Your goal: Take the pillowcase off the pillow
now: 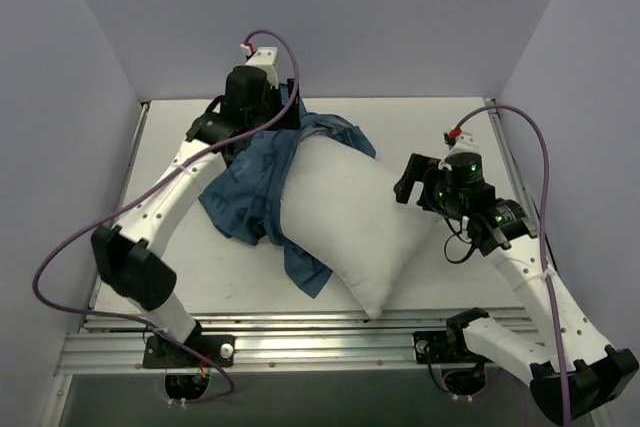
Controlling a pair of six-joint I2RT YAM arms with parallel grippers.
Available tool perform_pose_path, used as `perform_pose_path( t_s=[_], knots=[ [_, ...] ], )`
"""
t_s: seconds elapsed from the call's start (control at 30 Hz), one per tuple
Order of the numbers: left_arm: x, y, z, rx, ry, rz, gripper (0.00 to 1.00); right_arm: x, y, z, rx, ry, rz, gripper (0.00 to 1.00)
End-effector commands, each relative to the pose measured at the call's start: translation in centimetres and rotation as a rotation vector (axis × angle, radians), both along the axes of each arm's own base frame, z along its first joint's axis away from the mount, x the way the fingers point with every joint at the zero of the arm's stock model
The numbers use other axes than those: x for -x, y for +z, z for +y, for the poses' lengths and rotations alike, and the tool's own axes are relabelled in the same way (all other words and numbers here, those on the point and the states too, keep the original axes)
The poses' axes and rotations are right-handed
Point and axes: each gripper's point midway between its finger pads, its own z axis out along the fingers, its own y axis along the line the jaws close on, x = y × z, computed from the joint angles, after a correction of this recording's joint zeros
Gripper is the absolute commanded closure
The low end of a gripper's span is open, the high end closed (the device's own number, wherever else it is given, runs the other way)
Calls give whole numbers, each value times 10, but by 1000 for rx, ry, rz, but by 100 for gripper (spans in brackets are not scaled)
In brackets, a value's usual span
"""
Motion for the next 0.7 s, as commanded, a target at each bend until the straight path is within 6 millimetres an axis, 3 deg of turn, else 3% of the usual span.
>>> perform_pose_path(
  t_s=[0.0,0.07,0.13,0.17,0.23,0.27,0.33,0.37,0.43,0.47,0.57,0.63,0.67],
  knots=[
    [49,42,-8,72,-44,-82,5,-23,52,7,35,40,-191,4],
    [79,29,2,99,-46,-54,5,-24,61,19,47,105,-227,1],
    [104,8,14,99,-44,-30,5,-22,64,44,66,200,-257,0],
    [111,-1,19,95,-35,-18,5,-23,63,51,82,214,-262,0],
    [125,-11,32,97,-8,-6,5,-18,54,85,99,316,-254,0],
    [133,-35,36,78,-10,39,6,-18,53,96,108,349,-267,0],
    [144,-44,38,103,-20,50,7,-10,39,130,137,451,-260,0],
    [151,-66,40,91,-21,86,7,-15,30,143,176,481,-279,0],
    [157,-75,42,110,-17,96,8,-6,22,168,208,552,-299,0],
    [159,-80,42,115,-20,102,8,-9,18,176,220,568,-311,0],
    [165,-91,40,136,-38,105,9,-16,-17,195,313,611,-278,0],
    [166,-96,41,143,-37,98,9,-22,-34,199,356,611,-272,0],
    [166,-96,41,143,-35,95,9,-27,-52,200,385,606,-242,0]
  ],
)
